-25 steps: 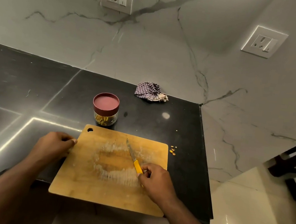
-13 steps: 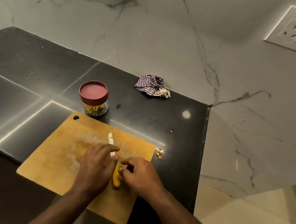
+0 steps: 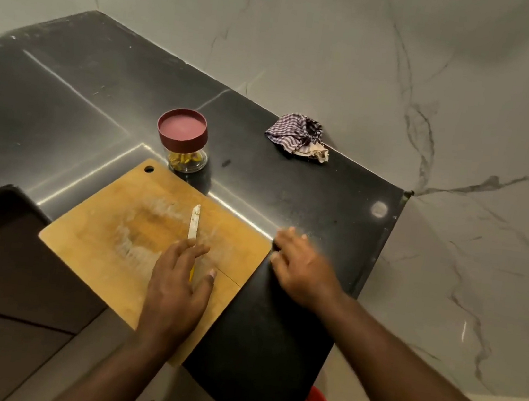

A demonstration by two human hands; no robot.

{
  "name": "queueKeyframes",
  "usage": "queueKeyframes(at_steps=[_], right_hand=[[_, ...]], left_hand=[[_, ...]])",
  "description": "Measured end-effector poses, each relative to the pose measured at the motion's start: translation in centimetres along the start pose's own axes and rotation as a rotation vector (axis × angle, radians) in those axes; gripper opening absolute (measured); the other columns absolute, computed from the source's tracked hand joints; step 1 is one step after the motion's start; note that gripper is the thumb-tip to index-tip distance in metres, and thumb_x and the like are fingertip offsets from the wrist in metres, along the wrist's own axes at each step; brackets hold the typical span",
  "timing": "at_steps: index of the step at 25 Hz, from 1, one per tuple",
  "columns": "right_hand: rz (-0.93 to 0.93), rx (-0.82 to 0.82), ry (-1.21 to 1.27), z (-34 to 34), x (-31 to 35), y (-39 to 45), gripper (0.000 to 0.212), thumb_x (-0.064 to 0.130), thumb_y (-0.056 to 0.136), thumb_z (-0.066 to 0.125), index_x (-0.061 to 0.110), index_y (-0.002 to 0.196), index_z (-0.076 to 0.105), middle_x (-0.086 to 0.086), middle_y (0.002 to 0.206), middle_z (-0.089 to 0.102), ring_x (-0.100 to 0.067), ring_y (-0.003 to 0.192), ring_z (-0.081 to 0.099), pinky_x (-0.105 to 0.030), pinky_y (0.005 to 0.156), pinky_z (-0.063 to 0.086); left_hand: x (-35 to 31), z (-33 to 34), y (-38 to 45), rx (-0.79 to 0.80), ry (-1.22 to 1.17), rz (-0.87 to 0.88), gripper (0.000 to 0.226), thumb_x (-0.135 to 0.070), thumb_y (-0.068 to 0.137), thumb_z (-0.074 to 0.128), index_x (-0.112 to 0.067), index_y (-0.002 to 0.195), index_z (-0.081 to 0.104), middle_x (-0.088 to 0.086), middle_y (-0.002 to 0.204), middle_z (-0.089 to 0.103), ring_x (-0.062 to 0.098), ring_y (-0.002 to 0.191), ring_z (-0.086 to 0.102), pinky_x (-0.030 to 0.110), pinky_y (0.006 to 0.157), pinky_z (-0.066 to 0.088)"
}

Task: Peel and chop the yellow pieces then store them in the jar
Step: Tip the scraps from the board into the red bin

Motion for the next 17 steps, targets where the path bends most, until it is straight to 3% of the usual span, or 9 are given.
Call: queueKeyframes(at_steps=[3,5,7,11,14,15,17], right_hand=[[-0.111,-0.06,0.094,0.6,1.5,-4.5,0.036,0.026,0.095,0.051,0.014,0.127,0.065,0.001,0.136,0.059,-0.011,0.126,0.052,-0.026,0.109,0.04],[-0.076,-0.184,0.1,-0.8,-0.3,-3.7,0.028,0.018,0.092,0.056,0.012,0.116,0.07,0.0,0.122,0.068,-0.012,0.116,0.059,-0.018,0.103,0.042],[-0.029,-0.199,0.076,-1.9,-1.4,-2.2,0.026,0.014,0.093,0.057,0.012,0.117,0.068,-0.001,0.122,0.067,-0.013,0.116,0.058,-0.011,0.101,0.036],[-0.056,-0.098,0.027,0.8,-0.4,-2.7,0.032,0.022,0.097,0.054,0.015,0.127,0.063,0.002,0.133,0.06,-0.014,0.13,0.047,-0.012,0.108,0.023],[-0.036,-0.123,0.027,2.3,0.5,-3.9,0.04,0.027,0.098,0.048,0.013,0.134,0.058,0.0,0.142,0.054,-0.014,0.139,0.038,-0.013,0.114,0.01],[-0.037,-0.122,0.025,2.6,1.1,-4.3,0.042,0.028,0.097,0.046,0.012,0.135,0.058,-0.001,0.143,0.053,-0.015,0.139,0.038,-0.012,0.114,0.008],[-0.057,-0.101,0.03,3.5,2.5,-5.3,0.044,0.026,0.097,0.045,0.011,0.136,0.057,-0.003,0.144,0.052,-0.016,0.14,0.037,-0.018,0.118,0.012]], left_hand=[[-0.1,-0.1,0.0,-0.043,-0.037,-0.014,0.041,-0.023,0.093,0.065,-0.024,0.133,0.057,0.0,0.142,0.047,0.015,0.133,0.039,0.031,0.106,0.032],[-0.6,-0.6,0.2,-0.072,-0.076,-0.003,0.038,-0.021,0.094,0.064,-0.024,0.131,0.058,-0.004,0.136,0.05,0.008,0.129,0.041,0.029,0.105,0.034],[-1.1,-1.4,-0.4,-0.136,-0.193,-0.06,0.031,-0.021,0.096,0.062,-0.028,0.126,0.06,-0.013,0.127,0.055,0.003,0.121,0.047,0.025,0.1,0.04],[0.7,-4.4,-4.7,-0.426,-0.792,-0.342,0.014,-0.021,0.101,0.054,-0.023,0.102,0.068,-0.005,0.096,0.067,0.012,0.089,0.064,0.025,0.075,0.054],[5.0,-5.3,-9.4,-0.585,-1.185,-0.679,0.019,-0.024,0.1,0.049,-0.02,0.087,0.062,-0.003,0.076,0.059,0.012,0.072,0.056,0.025,0.067,0.048],[6.3,-4.2,-11.1,-0.55,-1.24,-0.862,0.02,-0.025,0.1,0.047,-0.019,0.087,0.061,-0.001,0.077,0.058,0.014,0.072,0.056,0.027,0.068,0.046],[7.3,-0.6,-13.7,-0.258,-1.273,-1.173,0.023,-0.021,0.1,0.045,-0.011,0.095,0.065,0.008,0.083,0.062,0.021,0.078,0.059,0.033,0.073,0.048]])
Point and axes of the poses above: each hand's wrist, its own y-axis towards the middle knuckle, its own z-axis out of the palm, x = y × z, the point moved 4 cm from there along y, towards the middle knuckle
